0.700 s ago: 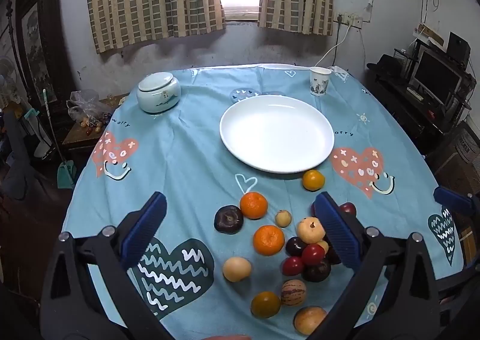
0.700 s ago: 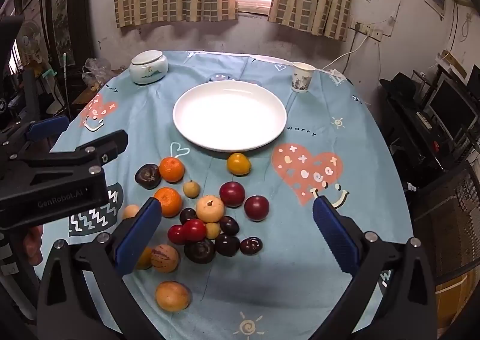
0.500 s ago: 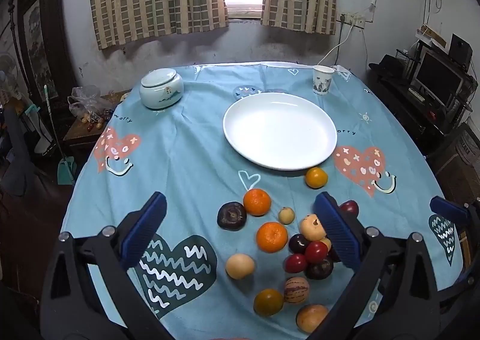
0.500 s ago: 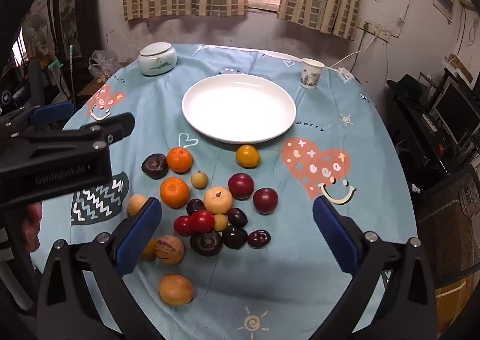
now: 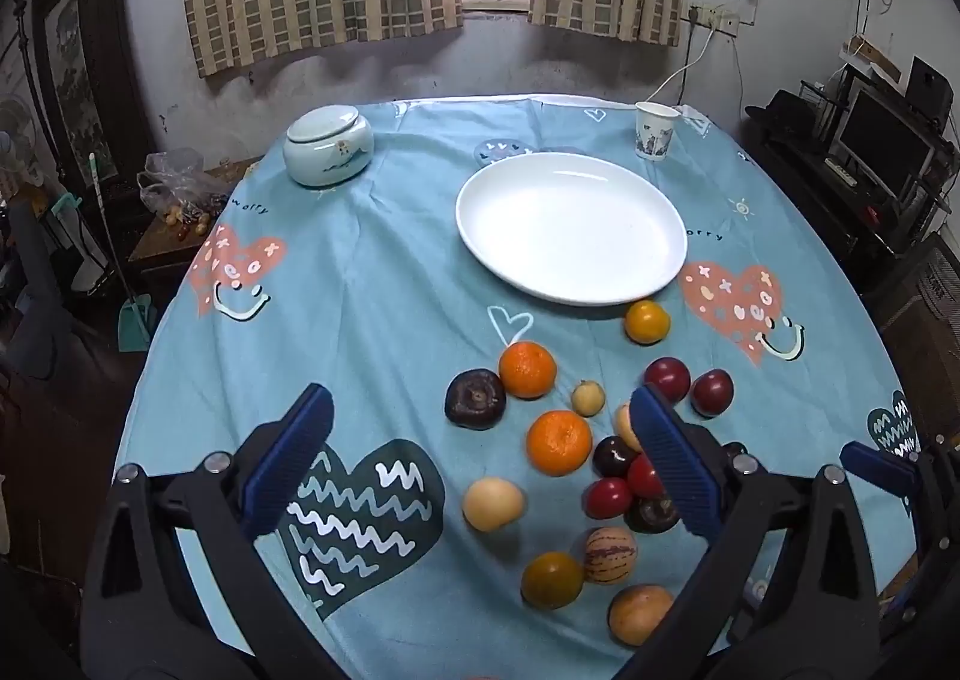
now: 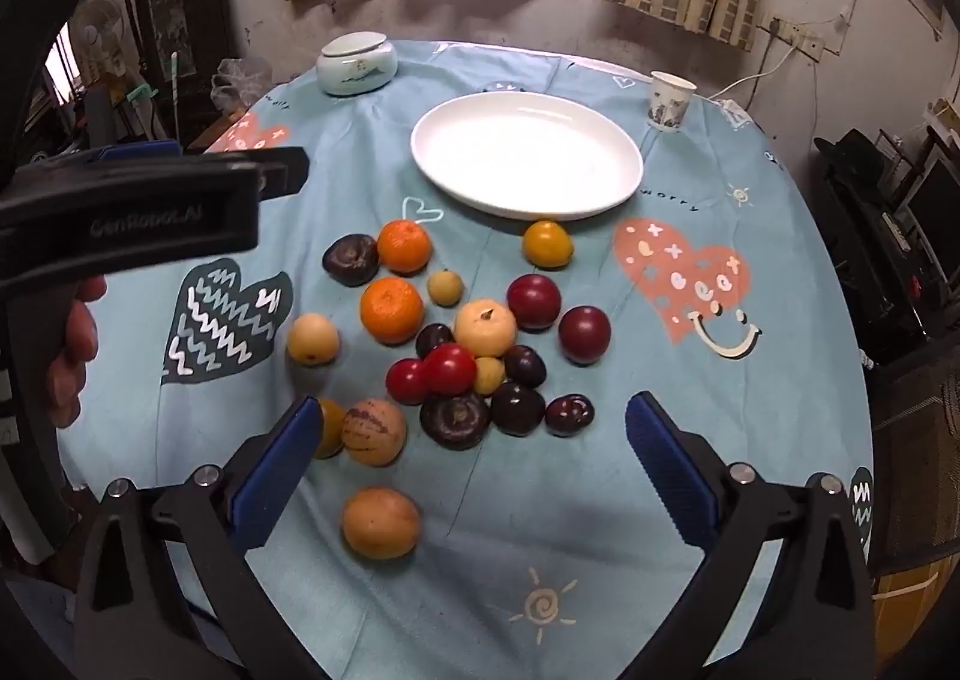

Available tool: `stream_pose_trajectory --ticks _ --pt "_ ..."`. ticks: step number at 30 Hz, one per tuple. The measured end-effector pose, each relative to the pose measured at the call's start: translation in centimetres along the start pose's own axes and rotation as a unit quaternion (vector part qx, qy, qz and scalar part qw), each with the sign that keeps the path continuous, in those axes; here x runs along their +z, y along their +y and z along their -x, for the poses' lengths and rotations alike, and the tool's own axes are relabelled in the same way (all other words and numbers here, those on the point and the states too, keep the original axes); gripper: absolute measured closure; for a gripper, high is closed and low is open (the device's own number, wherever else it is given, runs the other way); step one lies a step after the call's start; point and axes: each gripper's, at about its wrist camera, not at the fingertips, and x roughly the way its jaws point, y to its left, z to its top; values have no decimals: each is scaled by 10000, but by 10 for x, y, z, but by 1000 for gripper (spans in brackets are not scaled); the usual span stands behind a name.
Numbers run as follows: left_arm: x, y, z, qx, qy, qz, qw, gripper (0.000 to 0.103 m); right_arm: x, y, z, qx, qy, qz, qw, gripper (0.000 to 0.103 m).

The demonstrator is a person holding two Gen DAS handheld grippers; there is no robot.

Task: Organize fruits
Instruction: 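Move both grippers open toward the fruit pile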

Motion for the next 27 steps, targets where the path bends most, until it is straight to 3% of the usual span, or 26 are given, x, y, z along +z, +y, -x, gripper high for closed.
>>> stream_pose_trajectory --ticks 11,27 --pt "-9 3 -1 -49 71 -45 10000 2 -20 3 -13 319 455 -153 9983 1" --pt "-36 26 -13 -207 414 -51 9989 2 -53 18 -42 384 996 -29 9943 1"
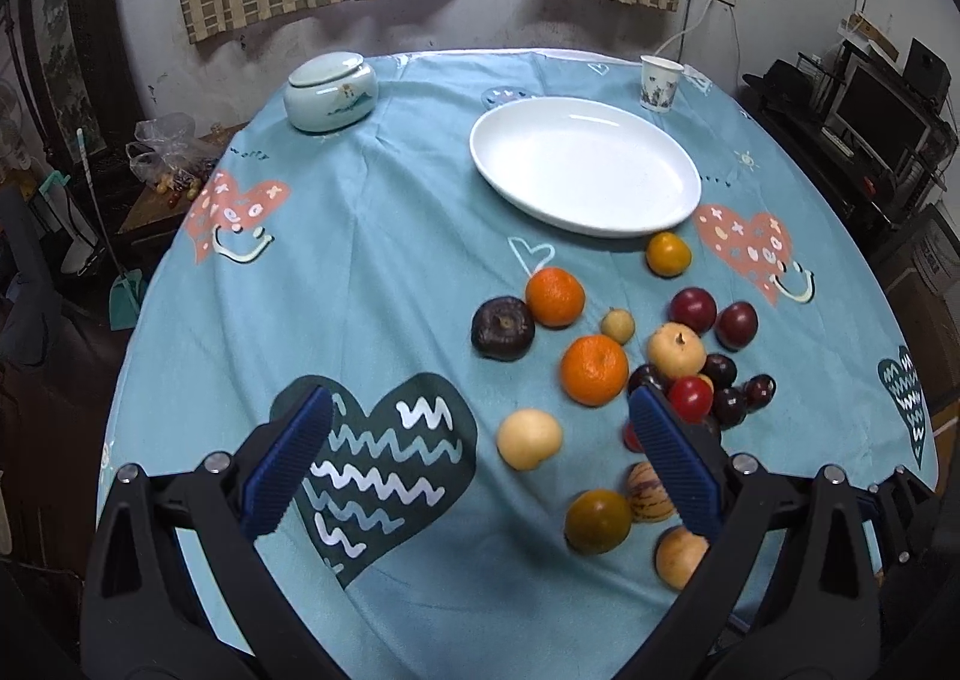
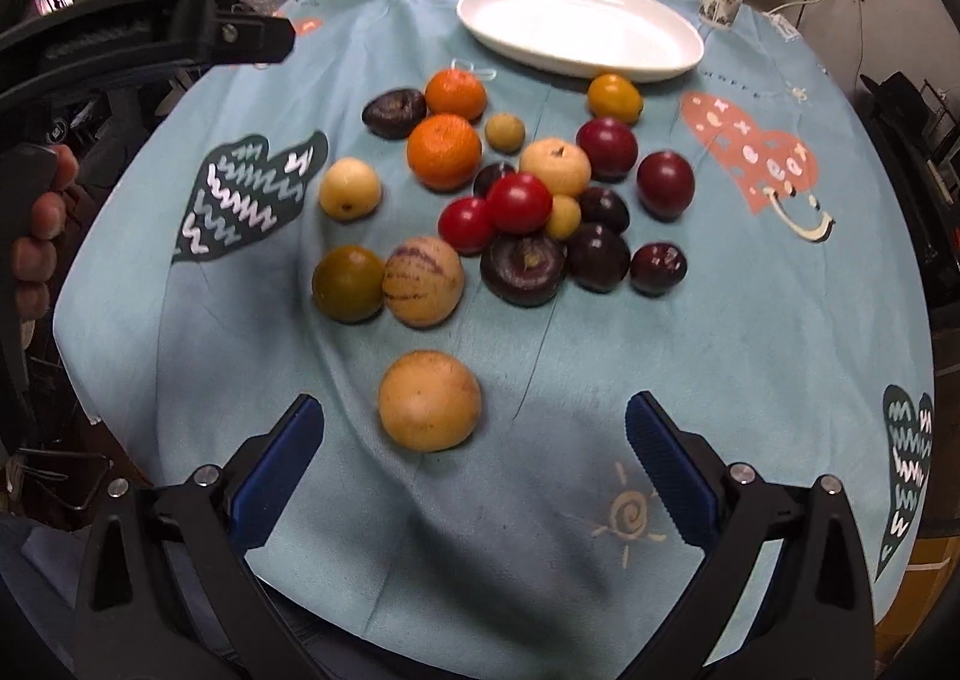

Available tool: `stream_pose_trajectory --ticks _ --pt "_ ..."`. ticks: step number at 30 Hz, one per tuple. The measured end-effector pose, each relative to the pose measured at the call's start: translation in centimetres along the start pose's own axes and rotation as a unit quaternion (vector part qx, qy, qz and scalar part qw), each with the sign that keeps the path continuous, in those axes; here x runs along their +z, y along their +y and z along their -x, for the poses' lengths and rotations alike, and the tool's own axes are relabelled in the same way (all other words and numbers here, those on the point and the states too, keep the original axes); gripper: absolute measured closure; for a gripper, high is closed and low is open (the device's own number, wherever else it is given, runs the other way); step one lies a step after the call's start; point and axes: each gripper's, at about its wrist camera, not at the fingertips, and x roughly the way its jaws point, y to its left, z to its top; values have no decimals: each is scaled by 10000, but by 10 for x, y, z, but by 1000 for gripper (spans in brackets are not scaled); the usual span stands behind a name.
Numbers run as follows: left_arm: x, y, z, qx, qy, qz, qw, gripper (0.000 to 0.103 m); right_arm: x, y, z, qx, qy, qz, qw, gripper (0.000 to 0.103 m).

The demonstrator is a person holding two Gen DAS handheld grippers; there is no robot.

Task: Organize fruits
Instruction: 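Move both grippers open toward the fruit pile, then grasp the tan round fruit with right gripper while left gripper grasps dark olive fruit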

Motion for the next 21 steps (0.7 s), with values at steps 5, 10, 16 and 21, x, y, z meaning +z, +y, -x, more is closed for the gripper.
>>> stream_pose_trajectory --ticks 5,10,16,21 --pt "-14 5 -4 -204 175 -80 9996 2 -1 -1 -19 -12 139 -94 9999 6" --pt "-24 12 -8 -196 298 -112 9993 2 4 -2 -37 -13 338 -174 9993 10" --pt "-33 9 -16 -336 474 -248 9980 2 0 -2 -46 345 452 -131 9983 41" --pt "-44 -14 -26 -655 633 -700 9934 2 -5 -13 -40 619 429 -333 9966 57"
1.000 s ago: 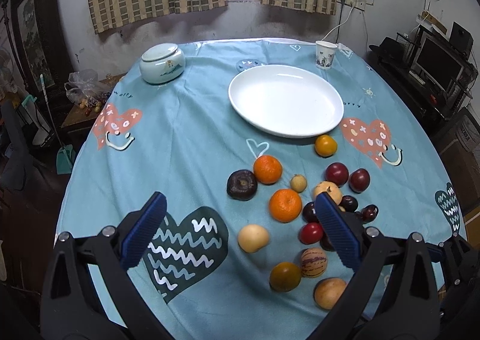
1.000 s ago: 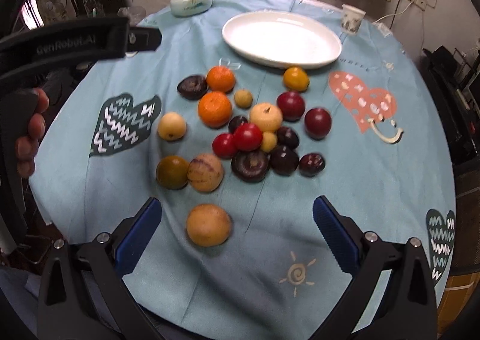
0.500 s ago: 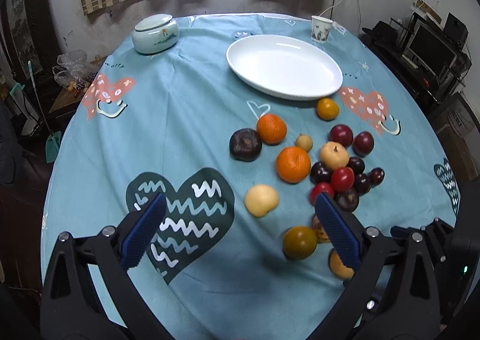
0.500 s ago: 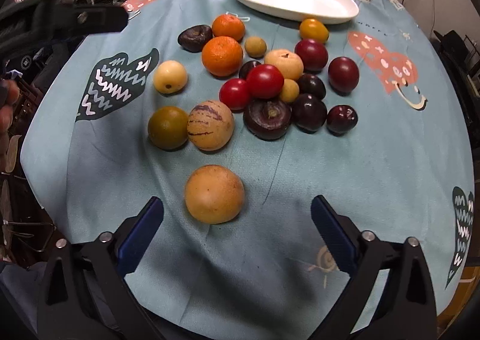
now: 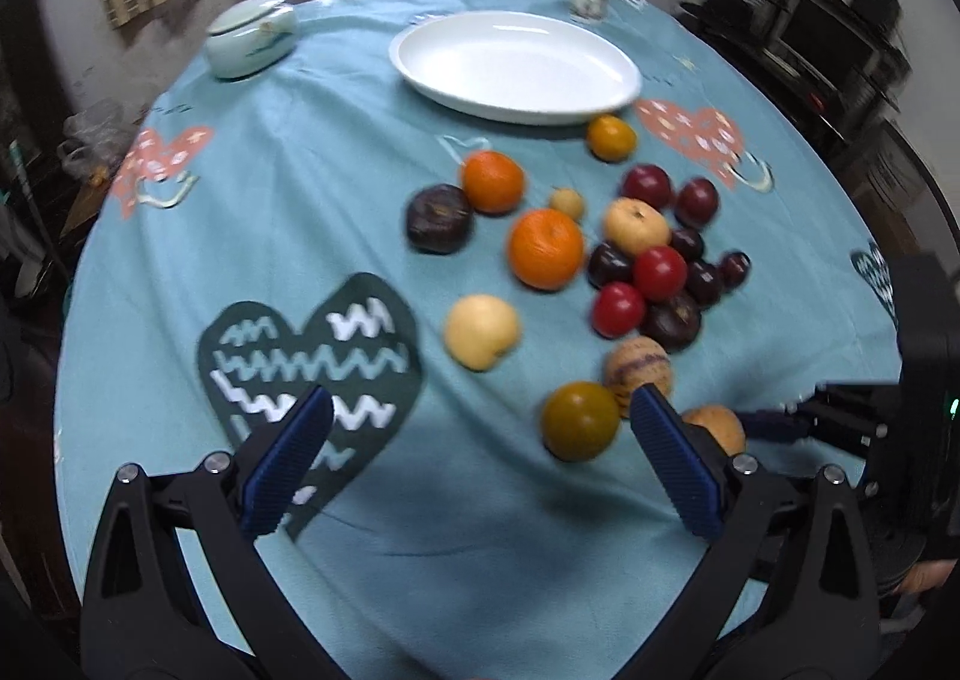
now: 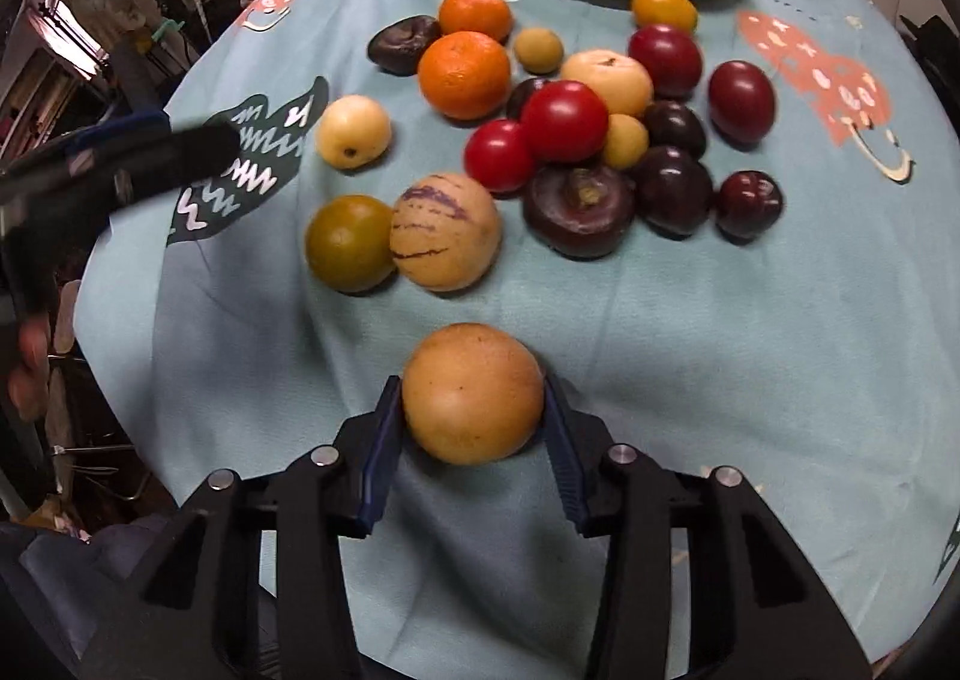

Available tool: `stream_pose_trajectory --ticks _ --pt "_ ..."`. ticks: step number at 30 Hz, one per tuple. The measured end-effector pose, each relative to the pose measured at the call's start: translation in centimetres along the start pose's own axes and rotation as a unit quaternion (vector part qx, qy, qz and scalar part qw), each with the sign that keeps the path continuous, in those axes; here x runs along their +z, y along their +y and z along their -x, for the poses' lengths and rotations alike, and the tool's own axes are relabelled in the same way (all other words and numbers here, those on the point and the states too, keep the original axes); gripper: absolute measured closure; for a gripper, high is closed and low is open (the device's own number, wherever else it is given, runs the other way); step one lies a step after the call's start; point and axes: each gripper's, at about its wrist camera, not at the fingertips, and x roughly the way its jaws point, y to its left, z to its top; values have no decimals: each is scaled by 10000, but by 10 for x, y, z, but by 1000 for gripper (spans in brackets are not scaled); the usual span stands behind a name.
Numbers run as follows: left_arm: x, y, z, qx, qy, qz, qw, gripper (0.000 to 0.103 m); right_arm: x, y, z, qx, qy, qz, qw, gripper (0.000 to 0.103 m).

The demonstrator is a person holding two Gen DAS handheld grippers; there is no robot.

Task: Organize fruits
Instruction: 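Grasp the tan round fruit with right gripper while left gripper grasps dark olive fruit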

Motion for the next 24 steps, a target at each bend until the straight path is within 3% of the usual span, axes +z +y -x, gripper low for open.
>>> stream_pose_trajectory --ticks 6,9,13,19,22,24 --pt "-9 -21 -28 -220 281 -417 9985 4 -8 -23 16 -22 -86 -403 9991 57" --pt "-12 -28 -40 -282 399 -599 9970 11 -9 -31 21 -59 -127 -540 9984 57" --pt "-13 -28 -58 -420 682 -638 9947 42 -9 -36 23 -39 -178 -631 9978 57" --pt "-7 -31 -66 -505 672 -681 9941 44 -9 -39 21 -3 -120 -617 9980 57" --pt "-2 -36 -66 -657 674 -710 9930 64 -7 -37 19 19 -105 -564 9984 57" --pt "0 -39 -66 -489 683 -811 9932 64 -5 -36 19 19 -108 -533 9985 57"
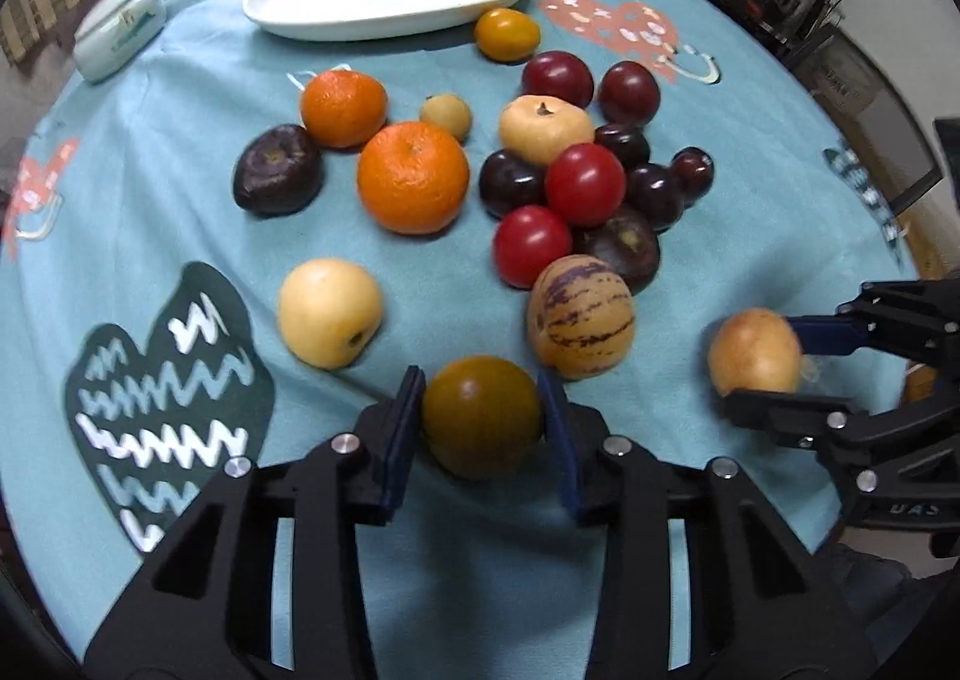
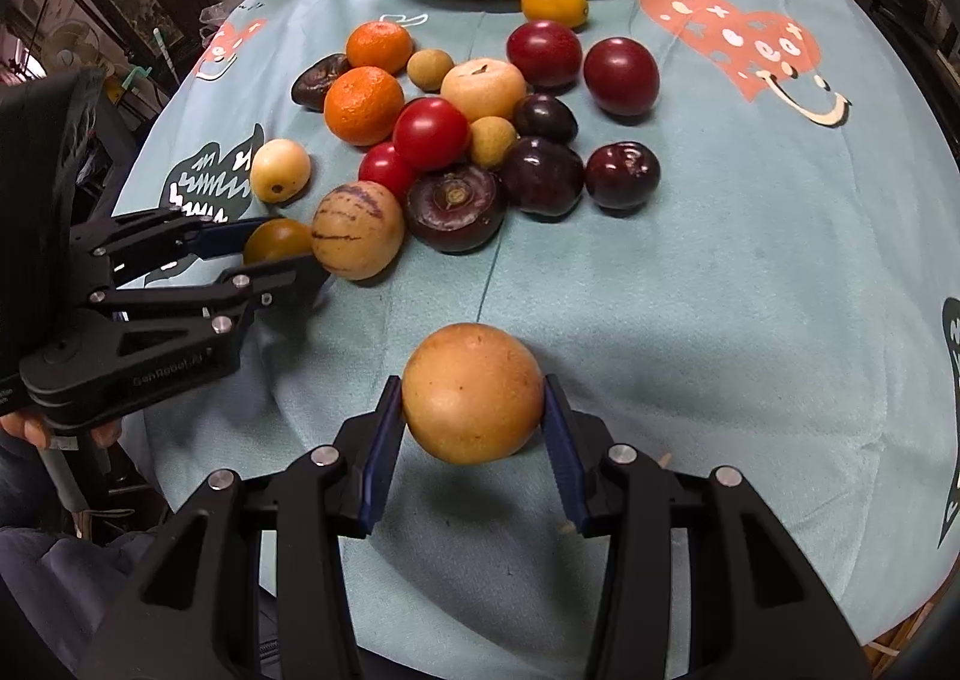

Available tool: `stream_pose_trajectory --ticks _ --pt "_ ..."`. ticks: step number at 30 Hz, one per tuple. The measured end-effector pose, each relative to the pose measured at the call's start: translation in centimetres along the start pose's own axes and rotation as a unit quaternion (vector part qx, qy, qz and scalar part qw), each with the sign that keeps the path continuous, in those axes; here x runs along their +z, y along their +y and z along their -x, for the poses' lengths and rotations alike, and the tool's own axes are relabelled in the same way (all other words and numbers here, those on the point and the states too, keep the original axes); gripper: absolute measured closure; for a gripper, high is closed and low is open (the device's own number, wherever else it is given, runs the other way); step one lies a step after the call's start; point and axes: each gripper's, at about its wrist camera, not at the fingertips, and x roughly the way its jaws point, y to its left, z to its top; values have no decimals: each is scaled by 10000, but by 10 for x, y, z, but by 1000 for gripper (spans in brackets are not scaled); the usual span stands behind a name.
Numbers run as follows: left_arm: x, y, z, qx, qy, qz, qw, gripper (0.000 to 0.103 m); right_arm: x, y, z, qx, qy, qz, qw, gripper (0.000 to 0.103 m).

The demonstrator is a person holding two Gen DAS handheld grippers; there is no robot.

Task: Organize fruits
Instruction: 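Grasp the tan round fruit with right gripper while left gripper grasps dark olive fruit, then carry both held fruits over the white plate and open both grippers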

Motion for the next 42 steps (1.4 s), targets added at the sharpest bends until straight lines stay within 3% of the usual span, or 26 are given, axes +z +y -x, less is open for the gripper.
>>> stream_pose_trajectory --ticks 5,8,14,20,26,33,38,42 --pt "-1 4 16 -33 -60 94 9999 64 8 1 3 44 -69 80 9999 57" --pt "11 1 38 187 -319 25 9993 64 17 2 12 55 -212 142 9997 57" --pt "62 -1 89 510 -1106 103 9925 64 54 2 43 31 -748 342 9966 57" --pt "118 13 98 816 -1313 429 9870 64 110 -5 75 -118 -1337 492 9897 57" --pt "170 33 85 1098 -1440 705 9809 64 168 -14 84 -337 -1646 554 9842 57" --pt "207 55 51 1164 -1238 967 9807 64 219 -24 65 -375 -1649 521 9842 57" --pt "216 60 29 1168 -1122 921 9825 64 243 -31 43 -414 -1455 567 9869 57" --pt "227 74 -9 1083 -744 1004 9862 64 268 -46 0 -591 -1041 474 9917 57"
